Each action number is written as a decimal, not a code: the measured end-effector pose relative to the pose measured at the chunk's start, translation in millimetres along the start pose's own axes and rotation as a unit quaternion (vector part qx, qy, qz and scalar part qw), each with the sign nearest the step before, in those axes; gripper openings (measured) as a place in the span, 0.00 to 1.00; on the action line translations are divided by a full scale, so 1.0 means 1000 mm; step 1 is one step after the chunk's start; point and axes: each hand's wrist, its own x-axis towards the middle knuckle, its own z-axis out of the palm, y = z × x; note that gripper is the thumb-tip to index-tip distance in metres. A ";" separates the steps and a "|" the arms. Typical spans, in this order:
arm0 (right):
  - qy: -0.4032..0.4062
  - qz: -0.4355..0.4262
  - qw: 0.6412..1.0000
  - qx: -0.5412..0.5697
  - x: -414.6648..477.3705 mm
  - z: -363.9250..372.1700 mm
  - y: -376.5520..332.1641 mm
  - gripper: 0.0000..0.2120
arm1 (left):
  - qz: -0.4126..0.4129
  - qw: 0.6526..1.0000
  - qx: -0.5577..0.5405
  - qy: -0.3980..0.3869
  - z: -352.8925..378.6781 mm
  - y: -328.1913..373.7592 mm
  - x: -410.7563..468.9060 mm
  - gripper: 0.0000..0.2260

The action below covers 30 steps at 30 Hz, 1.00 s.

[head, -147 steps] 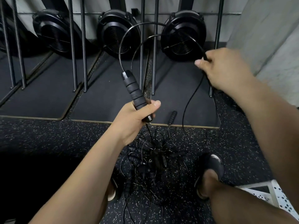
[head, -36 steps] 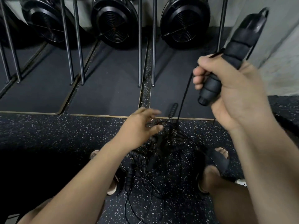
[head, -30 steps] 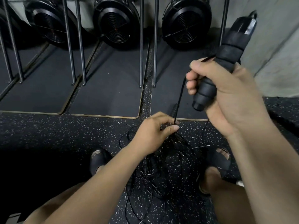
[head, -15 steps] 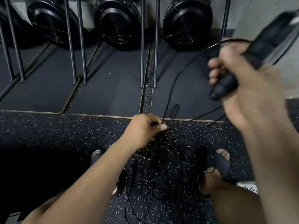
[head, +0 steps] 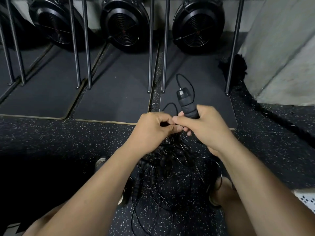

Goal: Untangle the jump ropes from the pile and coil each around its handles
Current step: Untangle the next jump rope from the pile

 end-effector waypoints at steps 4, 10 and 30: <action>0.031 -0.030 0.999 0.003 0.000 -0.002 -0.004 0.03 | -0.143 0.937 -0.303 -0.096 -0.009 0.007 0.000 0.11; 0.027 -0.067 0.997 0.009 -0.005 -0.006 -0.021 0.03 | -0.172 0.915 -0.349 -0.103 -0.004 0.001 0.002 0.09; 0.094 -0.160 0.929 0.320 -0.019 -0.041 -0.080 0.08 | -0.077 0.996 0.039 -0.028 0.021 -0.032 -0.002 0.04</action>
